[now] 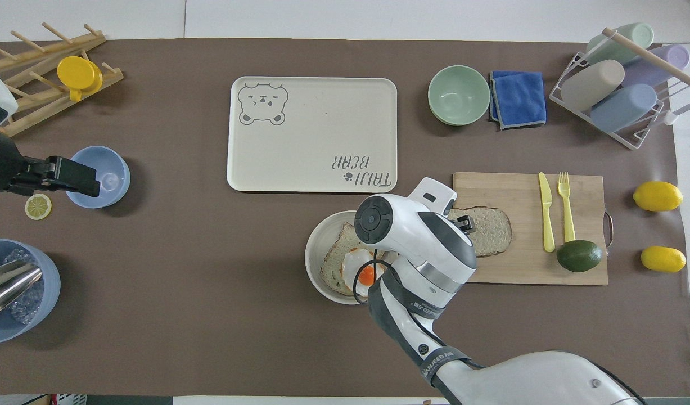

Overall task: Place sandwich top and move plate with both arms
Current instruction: 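Reach the right gripper to the bread slice on the cutting board and grasp it, then carry the bread slice with the right gripper over the egg plate, then lower the bread onto the egg and open the right gripper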

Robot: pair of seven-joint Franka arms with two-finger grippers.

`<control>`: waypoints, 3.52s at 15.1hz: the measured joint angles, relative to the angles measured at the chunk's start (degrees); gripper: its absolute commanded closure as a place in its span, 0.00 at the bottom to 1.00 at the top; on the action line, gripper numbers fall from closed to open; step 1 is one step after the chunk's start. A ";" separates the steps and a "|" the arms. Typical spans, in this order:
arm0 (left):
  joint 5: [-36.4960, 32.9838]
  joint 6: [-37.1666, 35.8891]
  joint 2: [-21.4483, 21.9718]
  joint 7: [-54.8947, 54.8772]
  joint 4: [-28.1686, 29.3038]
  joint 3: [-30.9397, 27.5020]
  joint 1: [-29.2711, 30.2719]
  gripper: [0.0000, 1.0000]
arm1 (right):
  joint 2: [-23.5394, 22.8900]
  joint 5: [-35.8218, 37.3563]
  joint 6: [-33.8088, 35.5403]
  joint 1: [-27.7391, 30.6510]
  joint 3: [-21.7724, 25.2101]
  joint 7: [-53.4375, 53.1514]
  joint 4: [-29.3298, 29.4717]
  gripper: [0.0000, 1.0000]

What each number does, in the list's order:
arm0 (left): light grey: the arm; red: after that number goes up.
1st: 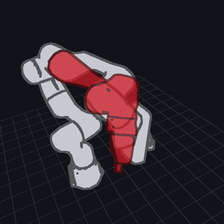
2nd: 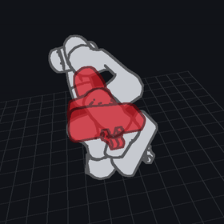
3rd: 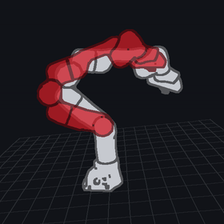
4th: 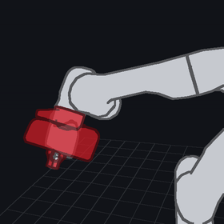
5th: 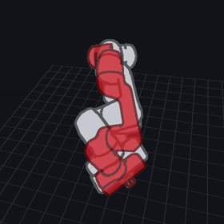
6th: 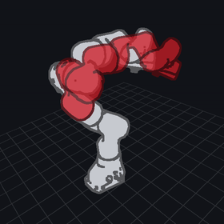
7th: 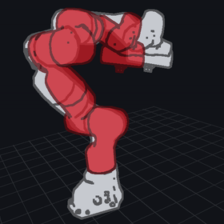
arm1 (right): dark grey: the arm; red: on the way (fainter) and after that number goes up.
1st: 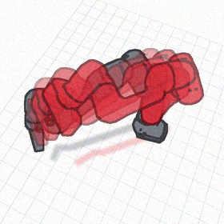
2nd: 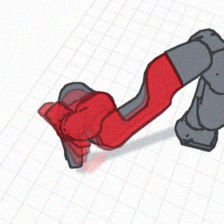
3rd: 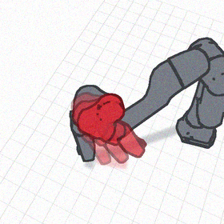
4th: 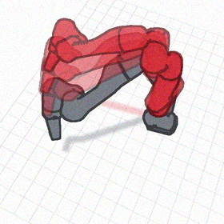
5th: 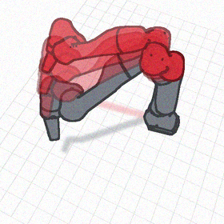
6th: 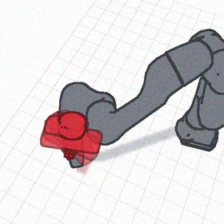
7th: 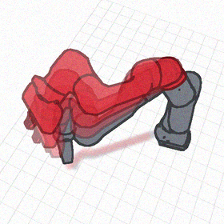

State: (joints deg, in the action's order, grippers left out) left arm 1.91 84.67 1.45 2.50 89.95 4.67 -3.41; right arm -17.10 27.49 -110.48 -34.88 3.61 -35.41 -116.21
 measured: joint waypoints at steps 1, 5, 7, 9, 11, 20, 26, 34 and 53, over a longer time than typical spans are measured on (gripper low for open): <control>0.00 0.00 0.00 0.00 0.00 0.00 0.00 0.00 | 0.00 0.00 0.00 0.00 0.00 0.00 -0.06 0.50; 0.00 0.00 0.00 0.00 0.00 0.00 0.00 0.00 | 0.03 0.18 0.05 0.00 0.01 0.00 -0.21 0.99; 0.00 0.00 0.00 0.00 0.00 0.00 0.00 0.00 | 0.31 0.38 0.37 -0.02 -0.04 0.00 -0.20 1.00; 0.00 0.00 0.00 0.00 0.00 0.00 0.00 0.00 | 0.53 0.41 0.50 -0.04 -0.07 0.00 -0.20 1.00; 0.00 0.00 0.00 0.00 0.00 0.00 0.00 0.00 | 0.53 0.41 0.68 -0.05 -0.08 0.00 -0.13 1.00; 0.00 0.00 0.00 0.00 0.00 0.00 0.00 0.00 | 0.52 -6.06 19.29 -3.27 -5.08 2.92 19.53 1.00; 0.00 0.00 0.00 0.00 0.00 0.00 0.00 0.00 | -2.90 -11.54 17.01 -4.10 -10.82 1.35 25.15 1.00; 0.00 0.00 0.00 0.00 0.00 0.00 0.00 0.00 | -5.27 -17.24 3.63 -4.53 -10.95 -4.86 20.77 1.00; 0.00 0.00 0.00 0.00 0.00 0.00 0.00 0.00 | 13.38 -22.84 14.39 27.14 -9.71 12.31 20.81 0.00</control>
State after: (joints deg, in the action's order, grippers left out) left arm 1.91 84.67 1.45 2.50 89.95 4.67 -3.41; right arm -3.72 4.66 -96.09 -7.74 -6.10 -23.10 -95.40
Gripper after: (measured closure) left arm 0.000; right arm 0.000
